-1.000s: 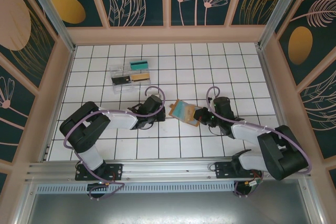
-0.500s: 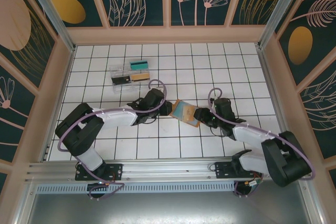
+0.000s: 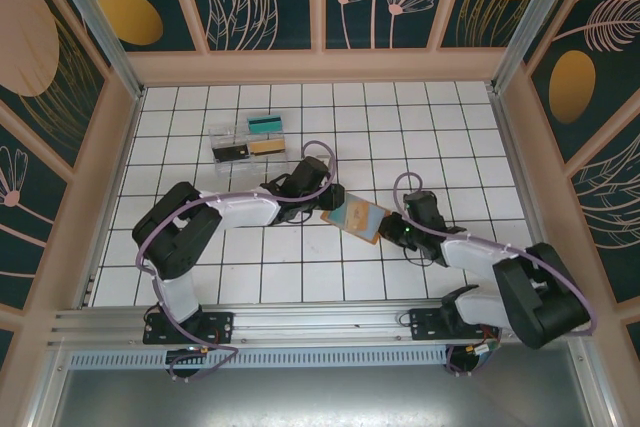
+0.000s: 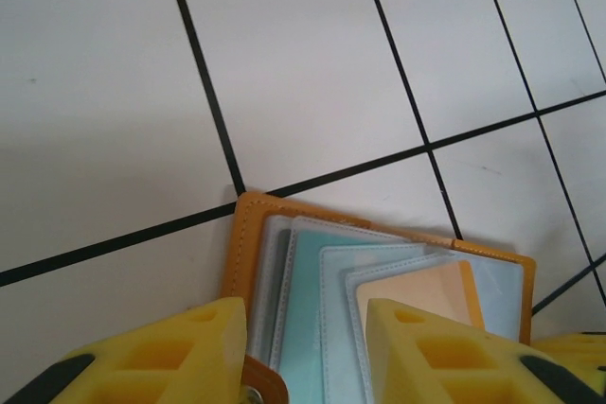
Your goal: Take the credit cards out of the card holder
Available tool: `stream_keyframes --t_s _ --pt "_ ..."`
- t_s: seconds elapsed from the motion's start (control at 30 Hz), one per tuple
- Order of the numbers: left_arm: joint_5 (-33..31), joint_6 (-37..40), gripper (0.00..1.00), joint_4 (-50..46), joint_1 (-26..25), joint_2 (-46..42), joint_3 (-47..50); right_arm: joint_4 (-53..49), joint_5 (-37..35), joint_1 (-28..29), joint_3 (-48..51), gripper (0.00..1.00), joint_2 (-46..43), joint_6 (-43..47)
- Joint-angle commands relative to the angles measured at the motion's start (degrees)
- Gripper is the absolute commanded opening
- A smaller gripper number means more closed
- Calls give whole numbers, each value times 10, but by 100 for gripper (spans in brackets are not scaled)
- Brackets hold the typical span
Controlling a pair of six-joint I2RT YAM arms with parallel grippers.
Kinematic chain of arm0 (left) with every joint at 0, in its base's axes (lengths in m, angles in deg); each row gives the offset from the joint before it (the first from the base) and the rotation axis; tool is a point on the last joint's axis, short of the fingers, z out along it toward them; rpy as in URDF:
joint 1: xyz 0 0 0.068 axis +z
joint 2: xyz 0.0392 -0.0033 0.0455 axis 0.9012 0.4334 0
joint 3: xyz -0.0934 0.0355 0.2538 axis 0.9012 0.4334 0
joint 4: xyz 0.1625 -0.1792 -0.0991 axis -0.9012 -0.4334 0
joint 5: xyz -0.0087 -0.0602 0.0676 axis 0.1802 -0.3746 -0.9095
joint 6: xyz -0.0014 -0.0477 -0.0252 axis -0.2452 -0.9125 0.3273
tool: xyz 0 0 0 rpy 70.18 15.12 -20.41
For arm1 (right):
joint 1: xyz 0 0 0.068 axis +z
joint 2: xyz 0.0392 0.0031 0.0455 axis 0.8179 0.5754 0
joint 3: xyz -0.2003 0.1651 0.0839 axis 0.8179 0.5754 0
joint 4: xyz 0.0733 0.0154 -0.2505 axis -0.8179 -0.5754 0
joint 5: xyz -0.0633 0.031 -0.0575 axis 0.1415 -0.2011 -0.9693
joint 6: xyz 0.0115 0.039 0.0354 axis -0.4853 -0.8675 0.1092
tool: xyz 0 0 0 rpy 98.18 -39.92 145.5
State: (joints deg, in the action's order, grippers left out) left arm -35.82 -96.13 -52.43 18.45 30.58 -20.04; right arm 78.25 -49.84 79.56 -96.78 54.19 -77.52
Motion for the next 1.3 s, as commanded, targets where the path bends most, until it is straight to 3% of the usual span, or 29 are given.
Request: stream_keyframes --t_s 0.0,0.23,0.37,0.6,0.93,1.27 --pt "-37 5 39 -18 1 -32 12 41 16 8 -36 4 57 26" --pt "-66 -4 39 -33 1 -102 70 22 14 37 -133 1 154 81" --pt "-79 -7 37 -35 1 -116 94 16 13 42 -161 5 183 88" --pt "-95 3 24 -24 2 -100 105 -31 -36 48 -181 21 142 92" --pt "-89 17 18 -16 17 -43 74 -68 -82 72 -225 25 100 92" --pt "-94 16 18 -10 28 -34 93 -20 13 95 -250 20 176 79"
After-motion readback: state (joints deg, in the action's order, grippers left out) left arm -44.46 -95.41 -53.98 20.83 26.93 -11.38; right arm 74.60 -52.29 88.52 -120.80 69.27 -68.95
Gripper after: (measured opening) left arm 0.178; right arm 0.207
